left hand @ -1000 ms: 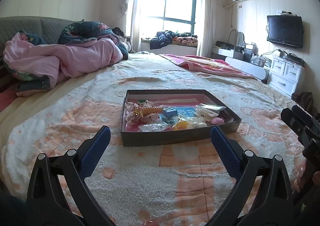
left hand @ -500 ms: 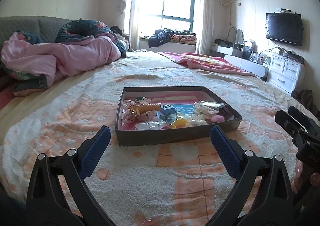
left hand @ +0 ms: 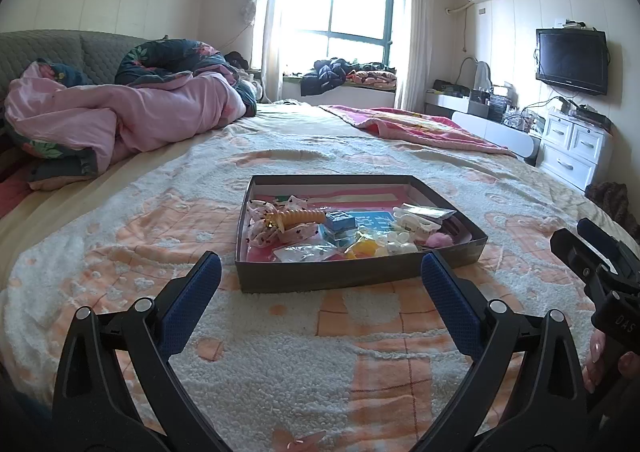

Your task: Organize jewelry

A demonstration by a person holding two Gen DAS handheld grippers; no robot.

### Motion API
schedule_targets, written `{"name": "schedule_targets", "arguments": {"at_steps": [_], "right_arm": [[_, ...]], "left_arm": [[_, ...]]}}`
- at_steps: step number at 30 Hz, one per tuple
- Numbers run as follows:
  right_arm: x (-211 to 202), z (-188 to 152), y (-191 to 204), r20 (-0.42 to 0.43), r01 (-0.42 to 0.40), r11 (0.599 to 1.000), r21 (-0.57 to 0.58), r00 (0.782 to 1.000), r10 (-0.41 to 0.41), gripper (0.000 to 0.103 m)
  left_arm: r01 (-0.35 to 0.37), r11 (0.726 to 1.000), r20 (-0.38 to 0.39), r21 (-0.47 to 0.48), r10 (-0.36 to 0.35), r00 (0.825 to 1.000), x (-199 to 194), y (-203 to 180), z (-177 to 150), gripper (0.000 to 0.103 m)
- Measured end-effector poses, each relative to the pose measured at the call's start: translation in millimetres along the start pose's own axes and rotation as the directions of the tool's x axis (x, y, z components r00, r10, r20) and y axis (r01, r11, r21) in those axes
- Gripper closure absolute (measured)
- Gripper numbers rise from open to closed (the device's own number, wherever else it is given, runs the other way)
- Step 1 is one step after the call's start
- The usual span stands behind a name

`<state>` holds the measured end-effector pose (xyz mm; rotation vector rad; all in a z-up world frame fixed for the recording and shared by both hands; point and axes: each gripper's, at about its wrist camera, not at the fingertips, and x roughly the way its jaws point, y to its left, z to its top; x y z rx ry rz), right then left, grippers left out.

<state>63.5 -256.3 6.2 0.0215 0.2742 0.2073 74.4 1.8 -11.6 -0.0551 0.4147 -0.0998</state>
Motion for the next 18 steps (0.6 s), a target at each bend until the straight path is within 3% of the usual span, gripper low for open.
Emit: {"name": "schedule_targets", "arguments": {"at_steps": [18], "right_arm": [[2.5,-5.1,2.5,-0.009,-0.005,1.000,-0.001,1.000,0.005,0.006]], "left_arm": [[-0.002,1.000,0.002,0.002,0.002,1.000,-1.0,0.3,0.2,0.011]]}}
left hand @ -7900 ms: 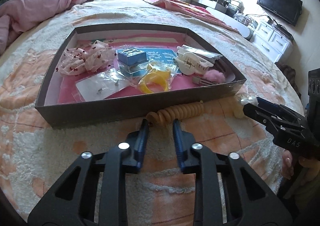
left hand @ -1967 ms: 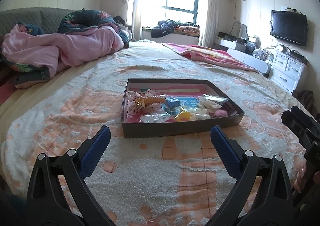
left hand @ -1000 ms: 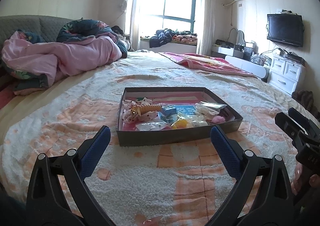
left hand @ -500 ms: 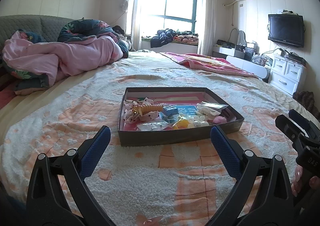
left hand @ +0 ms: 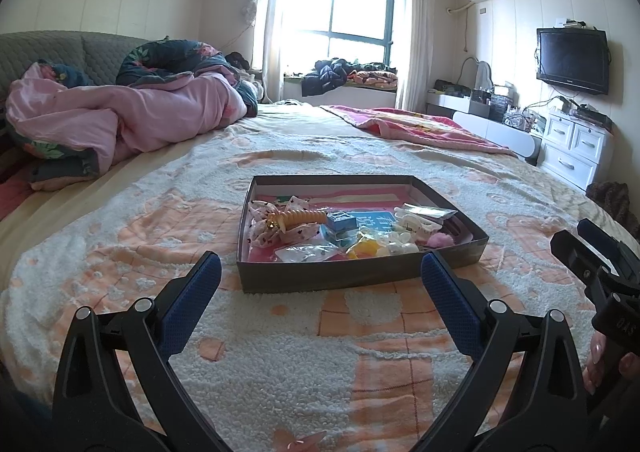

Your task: Organize jewelry

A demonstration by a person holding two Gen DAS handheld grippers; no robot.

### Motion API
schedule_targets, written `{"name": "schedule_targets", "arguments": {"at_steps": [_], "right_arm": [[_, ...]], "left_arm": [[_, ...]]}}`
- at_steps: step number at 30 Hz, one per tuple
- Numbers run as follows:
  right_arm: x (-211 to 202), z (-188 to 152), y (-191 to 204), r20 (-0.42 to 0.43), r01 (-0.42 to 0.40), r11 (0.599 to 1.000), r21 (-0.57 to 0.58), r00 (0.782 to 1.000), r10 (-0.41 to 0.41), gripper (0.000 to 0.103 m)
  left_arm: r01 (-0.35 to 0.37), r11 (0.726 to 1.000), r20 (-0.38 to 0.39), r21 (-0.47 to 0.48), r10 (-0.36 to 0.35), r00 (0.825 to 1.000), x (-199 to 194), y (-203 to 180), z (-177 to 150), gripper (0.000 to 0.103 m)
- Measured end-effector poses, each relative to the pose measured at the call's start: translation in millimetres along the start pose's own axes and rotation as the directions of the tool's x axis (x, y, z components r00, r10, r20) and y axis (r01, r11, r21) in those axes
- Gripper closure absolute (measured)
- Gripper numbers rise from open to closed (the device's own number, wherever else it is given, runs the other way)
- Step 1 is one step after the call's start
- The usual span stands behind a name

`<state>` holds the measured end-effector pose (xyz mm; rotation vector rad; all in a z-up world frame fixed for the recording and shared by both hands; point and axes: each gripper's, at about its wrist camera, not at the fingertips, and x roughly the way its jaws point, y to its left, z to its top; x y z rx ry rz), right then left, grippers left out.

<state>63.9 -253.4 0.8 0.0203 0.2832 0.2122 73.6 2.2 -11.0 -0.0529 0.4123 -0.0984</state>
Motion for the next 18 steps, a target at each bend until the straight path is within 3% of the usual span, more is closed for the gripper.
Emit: {"name": "schedule_targets", "arguments": {"at_steps": [18], "right_arm": [[-0.7,-0.6,0.7,0.000,0.001,1.000,-0.001,1.000,-0.001,0.007]], "left_arm": [[-0.001,1.000,0.001,0.000,0.001,1.000,0.5,0.4,0.3,0.011]]}}
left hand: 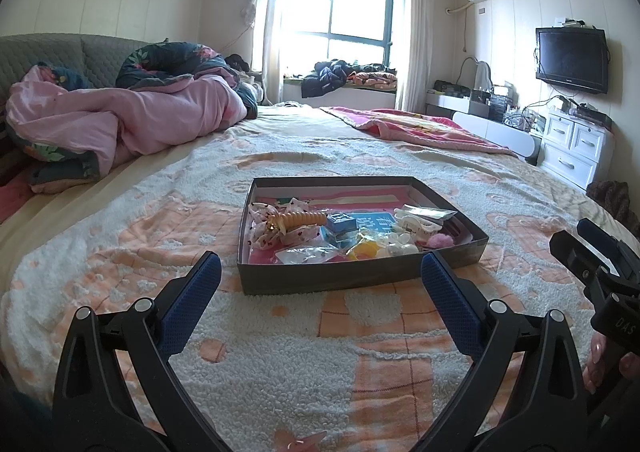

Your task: Organize jewelry

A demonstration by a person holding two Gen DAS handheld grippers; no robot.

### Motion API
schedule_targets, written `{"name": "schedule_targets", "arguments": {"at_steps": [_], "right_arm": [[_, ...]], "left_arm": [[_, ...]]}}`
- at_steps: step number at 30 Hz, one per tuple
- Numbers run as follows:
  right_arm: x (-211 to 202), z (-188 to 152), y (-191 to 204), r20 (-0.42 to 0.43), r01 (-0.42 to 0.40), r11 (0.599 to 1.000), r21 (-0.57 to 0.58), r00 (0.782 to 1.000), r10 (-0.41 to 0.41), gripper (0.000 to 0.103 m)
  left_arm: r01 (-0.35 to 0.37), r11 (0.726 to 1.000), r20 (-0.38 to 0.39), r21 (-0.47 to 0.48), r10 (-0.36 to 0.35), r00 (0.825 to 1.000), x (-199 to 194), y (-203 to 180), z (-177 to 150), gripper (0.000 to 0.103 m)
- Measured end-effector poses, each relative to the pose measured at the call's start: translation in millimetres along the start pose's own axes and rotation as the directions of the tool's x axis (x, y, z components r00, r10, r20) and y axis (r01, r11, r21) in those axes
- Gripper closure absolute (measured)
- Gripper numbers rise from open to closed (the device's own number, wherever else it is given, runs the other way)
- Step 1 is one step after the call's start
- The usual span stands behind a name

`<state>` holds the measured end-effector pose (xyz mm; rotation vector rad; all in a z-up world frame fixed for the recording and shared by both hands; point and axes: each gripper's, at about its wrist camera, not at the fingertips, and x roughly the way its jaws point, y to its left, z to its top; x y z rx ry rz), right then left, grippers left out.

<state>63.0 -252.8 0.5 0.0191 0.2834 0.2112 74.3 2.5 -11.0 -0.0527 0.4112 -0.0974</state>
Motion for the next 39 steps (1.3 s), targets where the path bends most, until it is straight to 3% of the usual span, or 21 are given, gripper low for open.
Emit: {"name": "schedule_targets", "arguments": {"at_steps": [39], "right_arm": [[-6.9,-2.7,-7.4,-0.007,0.023,1.000,-0.004,1.000,-0.023,0.006]], "left_arm": [[-0.004,1.000,0.005,0.000,0.004,1.000,-1.6,3.6,3.5,0.011]]}}
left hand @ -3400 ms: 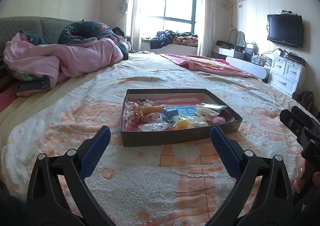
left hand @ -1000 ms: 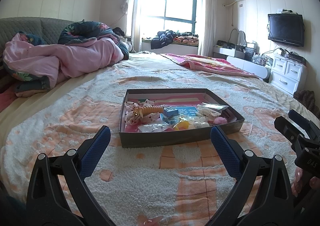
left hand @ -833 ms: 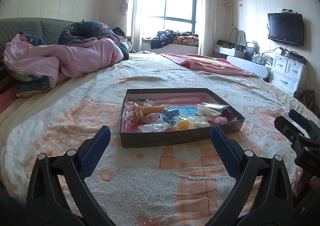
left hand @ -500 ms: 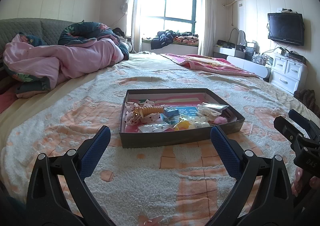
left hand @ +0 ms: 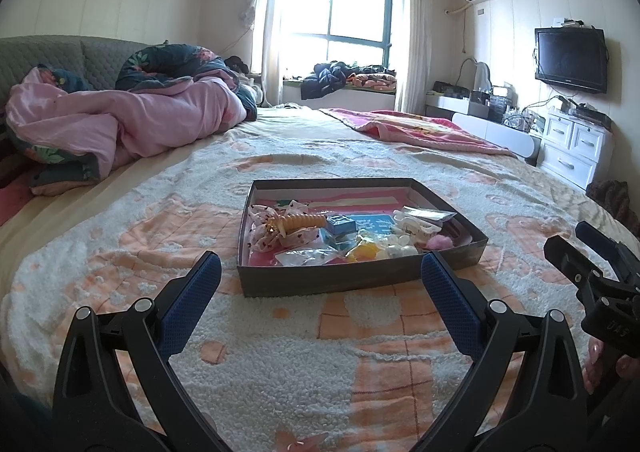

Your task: Organize jewelry

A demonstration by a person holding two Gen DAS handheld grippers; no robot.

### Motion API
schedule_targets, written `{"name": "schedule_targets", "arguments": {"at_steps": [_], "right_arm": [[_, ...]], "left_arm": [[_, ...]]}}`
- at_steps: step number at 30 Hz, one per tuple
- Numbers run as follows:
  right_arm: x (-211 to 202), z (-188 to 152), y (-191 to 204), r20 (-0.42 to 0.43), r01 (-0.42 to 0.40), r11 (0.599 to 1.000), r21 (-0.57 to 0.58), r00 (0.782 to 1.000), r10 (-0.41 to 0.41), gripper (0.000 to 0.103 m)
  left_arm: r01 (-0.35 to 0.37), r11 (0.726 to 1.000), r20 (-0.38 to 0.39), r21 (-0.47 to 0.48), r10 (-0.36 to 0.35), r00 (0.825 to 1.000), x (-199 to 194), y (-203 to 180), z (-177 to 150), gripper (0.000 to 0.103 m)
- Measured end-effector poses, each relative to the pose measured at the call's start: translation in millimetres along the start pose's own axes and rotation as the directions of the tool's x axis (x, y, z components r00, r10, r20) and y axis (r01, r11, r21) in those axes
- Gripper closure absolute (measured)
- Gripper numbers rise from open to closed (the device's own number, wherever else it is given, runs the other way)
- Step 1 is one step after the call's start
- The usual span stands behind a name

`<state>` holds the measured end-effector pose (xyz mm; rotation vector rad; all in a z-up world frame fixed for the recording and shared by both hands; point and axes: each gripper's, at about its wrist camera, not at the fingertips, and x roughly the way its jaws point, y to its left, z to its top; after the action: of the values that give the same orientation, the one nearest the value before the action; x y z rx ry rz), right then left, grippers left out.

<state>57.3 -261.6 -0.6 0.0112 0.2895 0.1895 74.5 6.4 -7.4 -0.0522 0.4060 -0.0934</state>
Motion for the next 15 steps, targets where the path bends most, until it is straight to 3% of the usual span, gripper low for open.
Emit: {"name": "schedule_targets", "arguments": {"at_steps": [11,13,15], "right_arm": [[8.1,2.2,-17.1,-0.035,0.042,0.998,0.049,0.999,-0.041,0.007],[20.7,8.4,-31.0,-0.059,0.083,0.993,0.087,0.995,-0.079,0.007],[47.1,19.0,-61.1,-0.147,0.187,0.977,0.103,0.974,-0.171,0.007]], "left_arm": [[-0.063,0.994,-0.046,-0.086,0.059,0.997,11.2,22.1,4.8,0.011],[-0.117,0.986,-0.091,-0.122,0.106,0.990,23.7,41.7,11.3,0.011],[-0.188,0.969,-0.146,-0.162,0.165,0.975,40.0,66.6,19.0,0.011]]}}
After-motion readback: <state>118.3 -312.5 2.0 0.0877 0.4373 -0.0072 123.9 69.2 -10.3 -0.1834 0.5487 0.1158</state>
